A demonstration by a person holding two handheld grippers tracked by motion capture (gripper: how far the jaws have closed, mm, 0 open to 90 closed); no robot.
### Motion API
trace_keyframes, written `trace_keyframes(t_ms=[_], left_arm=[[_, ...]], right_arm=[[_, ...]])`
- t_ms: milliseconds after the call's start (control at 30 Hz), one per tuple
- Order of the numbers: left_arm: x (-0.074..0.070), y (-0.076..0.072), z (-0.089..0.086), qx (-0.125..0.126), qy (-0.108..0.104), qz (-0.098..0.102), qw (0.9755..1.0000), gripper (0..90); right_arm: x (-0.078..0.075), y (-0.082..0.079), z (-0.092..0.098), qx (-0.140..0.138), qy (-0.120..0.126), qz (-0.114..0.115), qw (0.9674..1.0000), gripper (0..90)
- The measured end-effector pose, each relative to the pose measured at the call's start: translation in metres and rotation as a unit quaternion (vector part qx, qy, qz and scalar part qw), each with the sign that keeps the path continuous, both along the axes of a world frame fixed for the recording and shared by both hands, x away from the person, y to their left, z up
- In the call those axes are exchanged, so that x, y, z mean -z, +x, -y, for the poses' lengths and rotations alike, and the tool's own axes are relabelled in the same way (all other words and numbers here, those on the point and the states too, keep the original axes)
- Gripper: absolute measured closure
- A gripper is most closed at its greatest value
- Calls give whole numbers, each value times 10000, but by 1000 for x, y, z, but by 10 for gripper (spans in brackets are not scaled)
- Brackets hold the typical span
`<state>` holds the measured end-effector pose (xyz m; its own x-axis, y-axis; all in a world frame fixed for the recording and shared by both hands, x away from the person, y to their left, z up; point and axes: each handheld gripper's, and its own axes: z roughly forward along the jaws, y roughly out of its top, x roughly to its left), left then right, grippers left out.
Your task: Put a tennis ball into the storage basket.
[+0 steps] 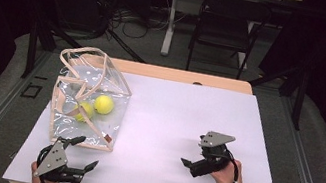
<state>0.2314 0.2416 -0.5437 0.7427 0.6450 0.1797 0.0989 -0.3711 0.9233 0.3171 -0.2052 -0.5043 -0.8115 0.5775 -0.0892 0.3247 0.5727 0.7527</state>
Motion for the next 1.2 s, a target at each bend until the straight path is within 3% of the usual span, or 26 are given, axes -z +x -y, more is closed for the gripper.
trace_keyframes(t_ms=[667, 700, 767, 800, 1200], left_arm=[[0, 0, 1, -7, 36, -16, 10000, 159], [0, 0, 1, -6, 51, -8, 10000, 159], [0, 0, 1, -15, 31, -13, 10000, 159], [1, 0, 1, -7, 34, -25, 10000, 159], [2, 1, 2, -15, 74, -32, 10000, 159]], right_arm=[[39, -35, 32, 337, -23, -175, 9993, 0], [38, -37, 33, 388, -70, -122, 9992, 0], [36, -42, 38, 476, 191, -28, 9987, 0], [35, -44, 40, 492, 209, 7, 9986, 0], [40, -51, 51, 612, 206, -54, 9979, 0]])
